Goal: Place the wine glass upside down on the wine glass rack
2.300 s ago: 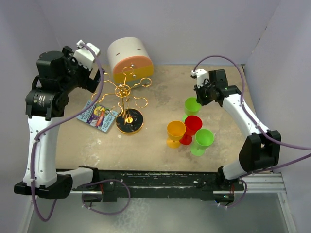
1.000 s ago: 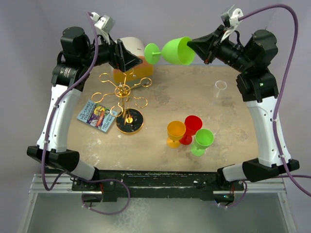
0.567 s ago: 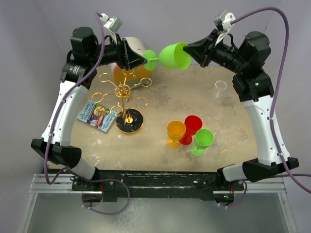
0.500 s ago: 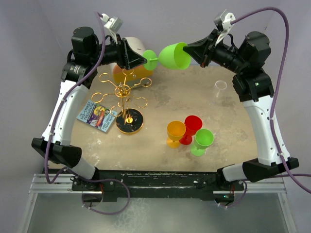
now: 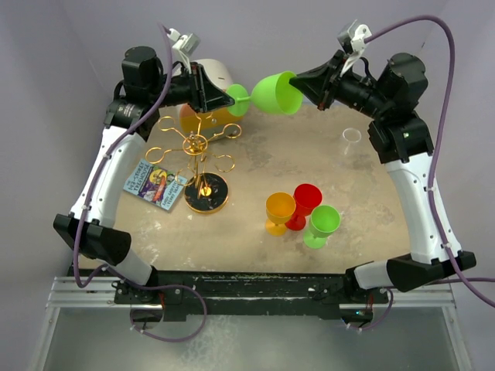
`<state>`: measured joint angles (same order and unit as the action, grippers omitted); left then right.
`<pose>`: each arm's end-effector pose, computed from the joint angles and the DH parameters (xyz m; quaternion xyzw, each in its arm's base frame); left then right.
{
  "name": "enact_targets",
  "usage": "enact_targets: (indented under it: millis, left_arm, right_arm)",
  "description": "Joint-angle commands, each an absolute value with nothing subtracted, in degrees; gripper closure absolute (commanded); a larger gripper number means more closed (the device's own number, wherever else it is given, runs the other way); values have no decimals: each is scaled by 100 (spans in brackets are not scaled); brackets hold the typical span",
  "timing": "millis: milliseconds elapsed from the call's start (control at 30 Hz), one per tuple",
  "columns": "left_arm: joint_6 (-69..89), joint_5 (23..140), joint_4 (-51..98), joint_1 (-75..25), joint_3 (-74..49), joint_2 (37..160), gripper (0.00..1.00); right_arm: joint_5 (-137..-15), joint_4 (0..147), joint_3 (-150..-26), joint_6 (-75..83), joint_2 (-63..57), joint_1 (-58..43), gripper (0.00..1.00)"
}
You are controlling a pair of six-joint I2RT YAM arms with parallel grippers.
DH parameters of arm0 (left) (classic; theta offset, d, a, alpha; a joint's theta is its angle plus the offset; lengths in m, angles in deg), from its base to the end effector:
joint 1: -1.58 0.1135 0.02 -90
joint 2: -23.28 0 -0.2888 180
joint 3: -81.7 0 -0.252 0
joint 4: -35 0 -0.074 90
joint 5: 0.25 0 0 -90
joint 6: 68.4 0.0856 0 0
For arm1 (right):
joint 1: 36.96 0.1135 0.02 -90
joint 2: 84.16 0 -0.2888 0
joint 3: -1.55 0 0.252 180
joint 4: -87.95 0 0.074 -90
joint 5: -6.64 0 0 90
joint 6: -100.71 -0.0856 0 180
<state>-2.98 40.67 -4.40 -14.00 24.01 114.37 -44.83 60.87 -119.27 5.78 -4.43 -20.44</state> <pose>0.3388 -0.1616 0.5144 0.2172 0.7067 -0.4993 0.4517 0.2679 0.1351 0.5974 -0.3174 0.5519 0.3380 0.6931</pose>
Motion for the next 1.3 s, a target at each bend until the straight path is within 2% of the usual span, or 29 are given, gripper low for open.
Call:
enact_targets:
  millis: [0,67,167,300,467,567,600,733,833,933,1267]
  left_arm:
    - [-640,3748,-4,-1420,2289,11407,73]
    - [-670,3705,52,-1423,2255,11384,80]
    - [-661,3729,89,-1418,2245,11342,100]
    - [-618,3735,303,-1414,2144,11151,100]
    - [-885,3656,687,-1241,1970,10847,100]
    - [-969,3696,723,-971,1942,10686,100]
    - [-979,3708,723,-870,1945,10641,100]
    - [-1061,3775,655,-379,2002,10427,100]
    - [-564,4197,88,-157,2309,10283,100]
    - [104,4906,-465,37,2620,10090,100]
    - [2720,7893,-1637,656,3255,9549,100]
  right_arm:
    - [-4433,6493,-11884,588,-672,-2008,100]
    - [-4417,6502,-11865,588,-679,-2008,100]
    - [-4426,6512,-11813,615,-705,-2008,100]
    - [-4454,6462,-11677,661,-780,-2008,99]
    - [-4512,6315,-11589,794,-938,-2008,71]
    - [-4556,5999,-11651,870,-1049,-2014,45]
    - [-4572,5935,-11696,896,-1084,-2017,39]
    - [-4659,5627,-11893,997,-1182,-2021,20]
    - [-4701,5447,-12020,1091,-1293,-2062,6]
    - [-4759,5342,-12059,1115,-1431,-2199,2]
    - [-5329,4524,-12069,1724,-1741,-2684,0]
